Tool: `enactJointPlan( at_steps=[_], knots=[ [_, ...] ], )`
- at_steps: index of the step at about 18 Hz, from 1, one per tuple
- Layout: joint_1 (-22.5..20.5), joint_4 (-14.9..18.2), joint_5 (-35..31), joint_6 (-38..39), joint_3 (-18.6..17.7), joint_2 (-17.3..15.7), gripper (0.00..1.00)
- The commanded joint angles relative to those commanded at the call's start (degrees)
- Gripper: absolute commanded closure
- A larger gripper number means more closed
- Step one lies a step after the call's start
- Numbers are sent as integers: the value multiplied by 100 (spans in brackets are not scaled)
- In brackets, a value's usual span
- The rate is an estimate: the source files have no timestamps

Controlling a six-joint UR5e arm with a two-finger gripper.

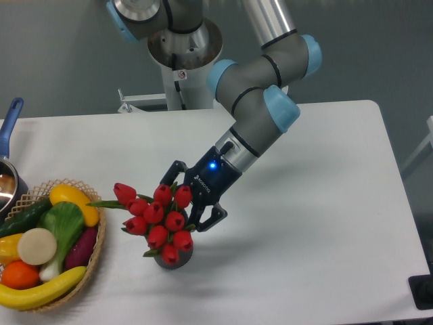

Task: Pick up the flowers from the vase
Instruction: 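Close the gripper around the red tulip stems below the blooms, then lift the gripped tulips straight up out of the gray vase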

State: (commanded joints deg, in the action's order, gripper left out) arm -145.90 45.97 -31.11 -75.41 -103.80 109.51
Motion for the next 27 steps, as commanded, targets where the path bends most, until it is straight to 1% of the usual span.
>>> enactJointPlan(
  at_steps=[3, 11, 14, 17, 18, 19, 21, 24, 27],
  knots=[
    [-9, 0, 0, 9, 9, 0, 51],
    [-35, 0, 17, 26, 9, -61, 52],
    [-61, 0, 157, 280, 18, -88, 52],
    [-79, 0, 448, 527, 61, -237, 52],
    [-79, 0, 448, 562, 70, -255, 52],
    [-79, 0, 448, 562, 70, -255, 55],
    [-79, 0, 457, 571, 62, -255, 57],
    [-88, 0, 457, 571, 62, -272, 56],
    [-88, 0, 466, 816, 96, -404, 57]
  ],
)
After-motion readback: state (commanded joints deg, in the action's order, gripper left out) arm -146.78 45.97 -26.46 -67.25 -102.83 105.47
